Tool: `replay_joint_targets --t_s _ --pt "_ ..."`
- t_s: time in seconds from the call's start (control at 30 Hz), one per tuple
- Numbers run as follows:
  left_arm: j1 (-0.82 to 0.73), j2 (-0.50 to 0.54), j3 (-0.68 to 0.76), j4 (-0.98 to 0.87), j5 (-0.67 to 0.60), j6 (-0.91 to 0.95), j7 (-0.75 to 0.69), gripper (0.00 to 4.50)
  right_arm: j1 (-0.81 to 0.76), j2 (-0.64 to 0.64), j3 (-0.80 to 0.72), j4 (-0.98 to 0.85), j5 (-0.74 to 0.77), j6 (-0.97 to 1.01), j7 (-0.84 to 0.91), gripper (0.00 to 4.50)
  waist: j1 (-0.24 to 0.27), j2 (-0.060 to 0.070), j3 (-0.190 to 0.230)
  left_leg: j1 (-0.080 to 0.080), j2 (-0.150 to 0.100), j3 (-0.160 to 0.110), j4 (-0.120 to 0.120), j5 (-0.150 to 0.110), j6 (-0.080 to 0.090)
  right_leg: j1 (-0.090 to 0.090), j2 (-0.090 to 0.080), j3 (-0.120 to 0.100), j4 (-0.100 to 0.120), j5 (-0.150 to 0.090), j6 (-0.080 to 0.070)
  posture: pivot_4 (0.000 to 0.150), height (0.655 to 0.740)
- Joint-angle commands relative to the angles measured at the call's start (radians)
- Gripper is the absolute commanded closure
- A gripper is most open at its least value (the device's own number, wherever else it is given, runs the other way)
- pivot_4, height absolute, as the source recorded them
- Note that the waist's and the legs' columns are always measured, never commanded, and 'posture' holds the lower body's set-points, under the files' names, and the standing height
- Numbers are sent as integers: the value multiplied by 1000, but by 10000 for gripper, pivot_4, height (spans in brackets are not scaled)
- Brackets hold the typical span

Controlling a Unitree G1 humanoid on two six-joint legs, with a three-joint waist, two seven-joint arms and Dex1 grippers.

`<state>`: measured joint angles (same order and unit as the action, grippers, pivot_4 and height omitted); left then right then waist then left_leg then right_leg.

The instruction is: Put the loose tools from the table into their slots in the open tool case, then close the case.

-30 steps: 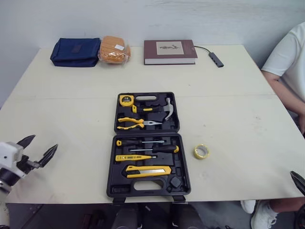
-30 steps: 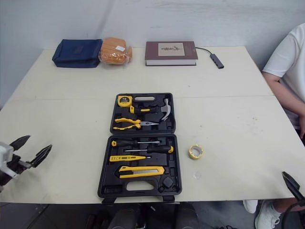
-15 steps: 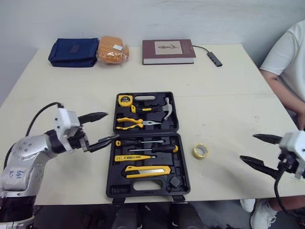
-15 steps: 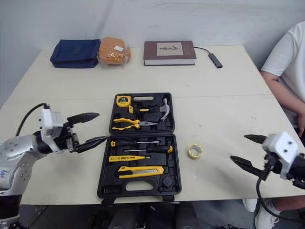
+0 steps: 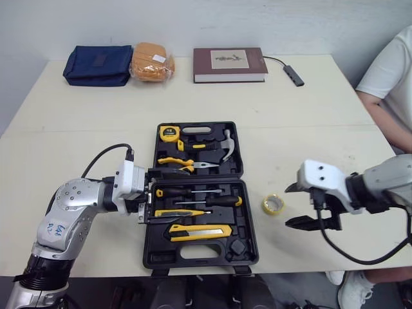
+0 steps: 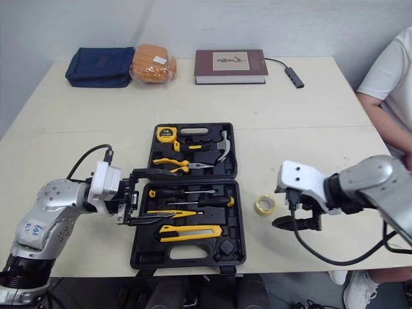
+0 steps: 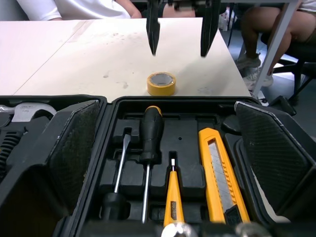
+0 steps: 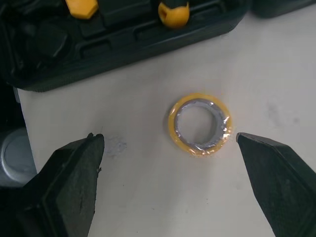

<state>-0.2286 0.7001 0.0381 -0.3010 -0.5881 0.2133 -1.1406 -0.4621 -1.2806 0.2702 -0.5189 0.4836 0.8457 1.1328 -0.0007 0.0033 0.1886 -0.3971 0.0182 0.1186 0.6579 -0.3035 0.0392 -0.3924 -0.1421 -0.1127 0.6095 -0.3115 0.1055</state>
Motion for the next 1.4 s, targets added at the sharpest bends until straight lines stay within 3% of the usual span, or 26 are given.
replay_joint_targets --t_s 0.03,1.1,1.2,1.37,1.4 --pt "-2 5 9 -12 -12 4 -16 614 -47 12 60 -24 -71 26 21 0 0 0 0 -2 0 0 2 0 0 -1 0 0 1 0 1 1500 7400" --pt "39 7 15 -61 -9 39 -18 614 -150 160 225 47 -301 40 90 0 -2 0 0 -5 -1 -1 8 0 4 -2 -1 -1 4 3 3 1500 7400" --pt "53 7 21 -80 -18 47 -7 0 -169 154 257 73 -358 -2 105 8857 -3 0 0 -5 -1 -1 8 0 4 -2 -1 -1 5 3 3 1500 7400" --pt "70 6 28 -96 -21 52 2 0 -180 154 276 98 -418 -48 122 32416 -2 0 0 -5 -1 -1 8 0 4 -2 -1 -1 5 3 3 1500 7400" --pt "70 4 27 -97 -21 52 4 0 -177 153 276 100 -426 -54 127 38817 -2 0 0 -5 -2 -1 8 0 4 -2 -1 -2 5 3 3 1500 7400"
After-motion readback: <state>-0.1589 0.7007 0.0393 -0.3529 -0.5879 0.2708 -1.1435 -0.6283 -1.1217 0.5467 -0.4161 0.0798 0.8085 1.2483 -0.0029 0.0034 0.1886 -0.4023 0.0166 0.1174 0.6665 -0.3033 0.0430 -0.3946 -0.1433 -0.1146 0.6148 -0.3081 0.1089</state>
